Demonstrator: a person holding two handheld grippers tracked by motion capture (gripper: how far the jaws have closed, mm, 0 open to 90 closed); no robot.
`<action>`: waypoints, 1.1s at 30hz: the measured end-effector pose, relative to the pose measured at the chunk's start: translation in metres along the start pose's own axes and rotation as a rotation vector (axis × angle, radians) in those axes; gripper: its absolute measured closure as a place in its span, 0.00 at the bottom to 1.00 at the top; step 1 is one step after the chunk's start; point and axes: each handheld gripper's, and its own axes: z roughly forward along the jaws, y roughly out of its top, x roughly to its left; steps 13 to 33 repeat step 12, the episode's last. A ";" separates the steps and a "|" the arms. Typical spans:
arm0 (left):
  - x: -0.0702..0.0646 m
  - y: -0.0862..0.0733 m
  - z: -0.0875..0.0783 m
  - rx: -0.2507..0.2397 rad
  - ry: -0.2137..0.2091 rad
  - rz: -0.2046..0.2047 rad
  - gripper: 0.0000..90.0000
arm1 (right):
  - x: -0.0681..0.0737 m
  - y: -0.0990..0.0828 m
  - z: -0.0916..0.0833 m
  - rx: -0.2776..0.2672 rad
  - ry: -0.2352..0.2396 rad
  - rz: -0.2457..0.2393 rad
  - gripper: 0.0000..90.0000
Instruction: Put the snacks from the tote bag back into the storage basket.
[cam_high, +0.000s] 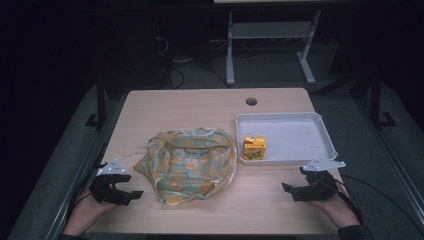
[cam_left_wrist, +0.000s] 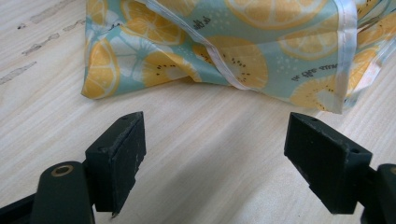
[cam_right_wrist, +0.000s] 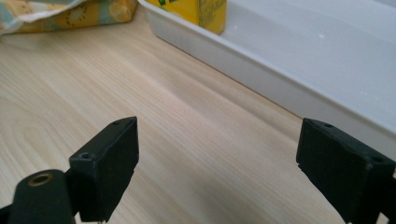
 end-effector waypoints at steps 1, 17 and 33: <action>0.000 0.000 0.001 -0.002 0.000 -0.002 0.22 | 0.000 -0.002 0.001 0.004 -0.001 -0.003 0.14; 0.000 -0.001 0.001 0.003 0.001 0.004 0.22 | -0.001 -0.004 0.006 0.027 -0.013 -0.008 0.12; 0.000 -0.001 0.001 0.003 0.001 0.004 0.22 | -0.001 -0.004 0.006 0.027 -0.013 -0.008 0.12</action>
